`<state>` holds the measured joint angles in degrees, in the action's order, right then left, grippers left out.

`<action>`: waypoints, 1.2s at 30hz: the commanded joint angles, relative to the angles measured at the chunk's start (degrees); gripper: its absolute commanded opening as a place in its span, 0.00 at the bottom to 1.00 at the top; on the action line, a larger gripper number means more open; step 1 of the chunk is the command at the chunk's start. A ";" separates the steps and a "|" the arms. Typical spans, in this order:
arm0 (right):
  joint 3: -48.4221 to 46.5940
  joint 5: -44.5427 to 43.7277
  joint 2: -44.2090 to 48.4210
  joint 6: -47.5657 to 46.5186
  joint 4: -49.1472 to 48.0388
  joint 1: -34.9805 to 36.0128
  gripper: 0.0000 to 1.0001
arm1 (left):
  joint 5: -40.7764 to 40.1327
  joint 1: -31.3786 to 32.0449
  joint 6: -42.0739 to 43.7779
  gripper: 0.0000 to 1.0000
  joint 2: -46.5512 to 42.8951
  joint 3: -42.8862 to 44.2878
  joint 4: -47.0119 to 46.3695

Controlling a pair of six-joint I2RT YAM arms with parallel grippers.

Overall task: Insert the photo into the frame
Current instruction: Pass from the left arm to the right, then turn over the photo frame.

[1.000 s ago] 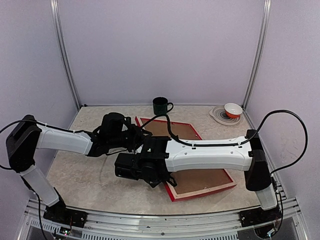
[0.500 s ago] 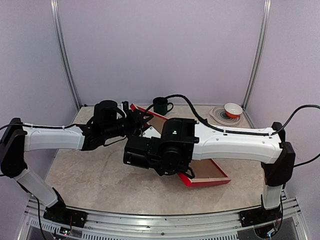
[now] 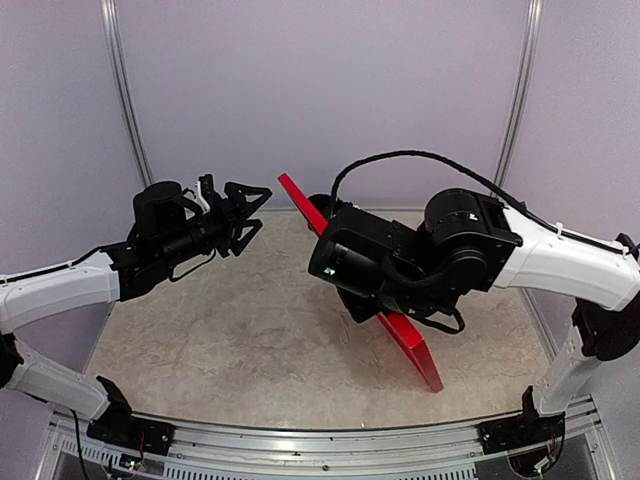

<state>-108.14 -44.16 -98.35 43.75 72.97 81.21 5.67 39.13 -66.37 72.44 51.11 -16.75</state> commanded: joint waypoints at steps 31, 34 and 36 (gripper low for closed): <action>21.93 12.37 27.81 8.02 -30.62 -17.17 0.18 | -2.70 -2.92 4.52 0.99 -7.08 -13.76 5.75; 25.56 13.66 29.59 9.57 -33.09 -18.98 0.17 | -2.25 -2.92 4.40 0.99 -6.55 -14.47 5.10; 28.08 13.69 30.75 10.79 -34.40 -19.88 0.17 | -2.08 -2.92 4.41 0.99 -6.16 -14.78 4.89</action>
<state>-83.31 -26.98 -71.57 52.18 48.56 63.44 2.76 36.69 -62.52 65.45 37.50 -9.65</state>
